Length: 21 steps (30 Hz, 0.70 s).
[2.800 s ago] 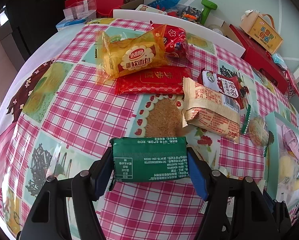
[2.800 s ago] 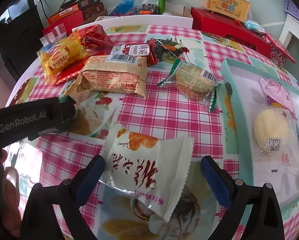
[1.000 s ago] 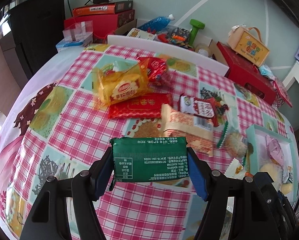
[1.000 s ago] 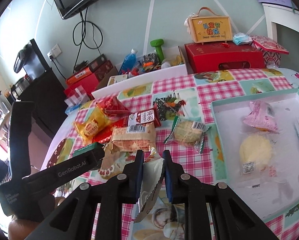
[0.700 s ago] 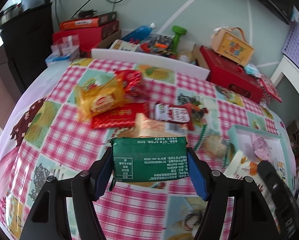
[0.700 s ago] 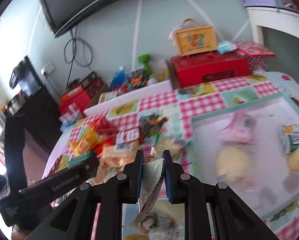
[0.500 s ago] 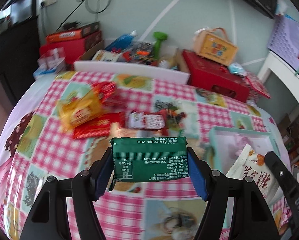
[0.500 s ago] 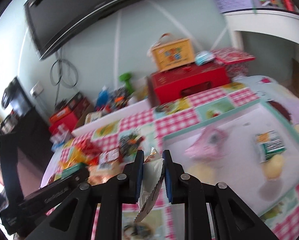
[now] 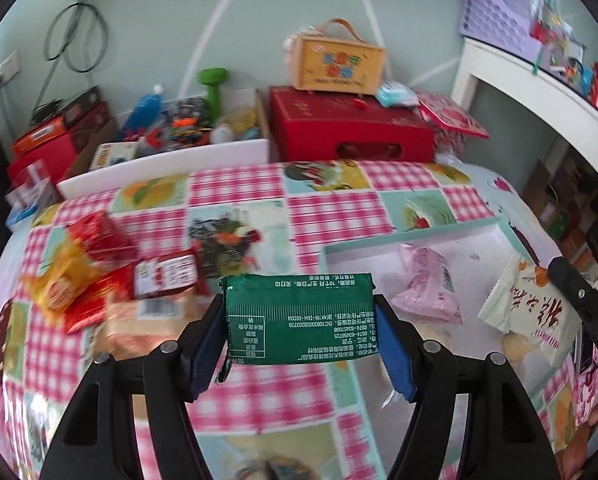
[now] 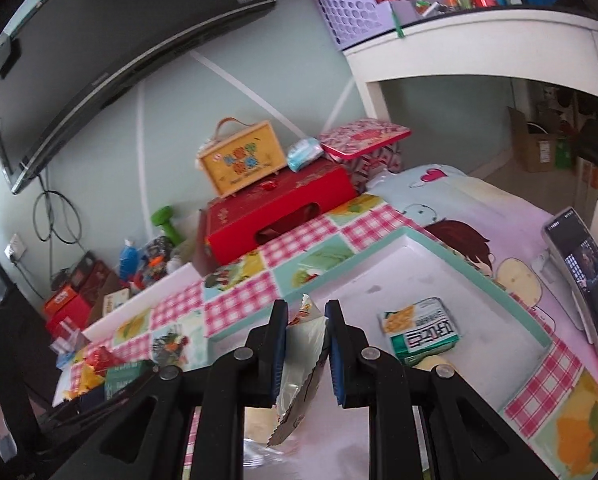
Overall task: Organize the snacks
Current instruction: 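Lower both packets into the teal tray and open both tools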
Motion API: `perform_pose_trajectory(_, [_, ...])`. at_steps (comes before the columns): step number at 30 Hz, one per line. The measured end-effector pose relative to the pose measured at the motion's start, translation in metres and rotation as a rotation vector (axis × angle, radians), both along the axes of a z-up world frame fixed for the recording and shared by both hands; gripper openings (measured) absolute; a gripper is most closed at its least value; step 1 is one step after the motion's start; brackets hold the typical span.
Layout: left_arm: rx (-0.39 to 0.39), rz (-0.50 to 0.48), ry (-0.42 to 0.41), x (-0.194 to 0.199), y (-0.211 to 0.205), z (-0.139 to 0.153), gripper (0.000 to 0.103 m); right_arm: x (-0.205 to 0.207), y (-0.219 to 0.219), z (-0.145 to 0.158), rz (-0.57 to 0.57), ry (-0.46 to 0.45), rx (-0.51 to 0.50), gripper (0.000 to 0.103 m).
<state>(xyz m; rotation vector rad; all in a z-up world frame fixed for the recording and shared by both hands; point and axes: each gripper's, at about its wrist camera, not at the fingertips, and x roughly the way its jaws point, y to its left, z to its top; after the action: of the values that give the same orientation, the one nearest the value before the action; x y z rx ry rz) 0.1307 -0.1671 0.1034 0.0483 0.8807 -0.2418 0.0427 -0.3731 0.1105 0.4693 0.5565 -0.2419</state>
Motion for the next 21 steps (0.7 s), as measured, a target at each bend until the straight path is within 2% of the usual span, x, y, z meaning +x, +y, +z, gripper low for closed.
perform_pose_trajectory(9, [0.021,-0.069,0.056,0.039,-0.044,-0.029,0.071,0.009,-0.012,-0.018,-0.038,0.039,-0.052,0.021])
perform_pose_trajectory(15, [0.016,-0.15,0.082,0.04,-0.075,-0.038,0.071,0.008,-0.025,-0.026,-0.069,0.06,-0.022,0.021])
perform_pose_trajectory(19, [0.024,-0.169,0.087,0.038,-0.087,-0.039,0.071,0.006,-0.032,-0.028,-0.086,0.064,-0.014,0.022])
perform_pose_trajectory(21, [0.028,-0.164,0.085,0.036,-0.086,-0.038,0.076,0.006,-0.034,-0.03,-0.101,0.07,-0.011,0.022])
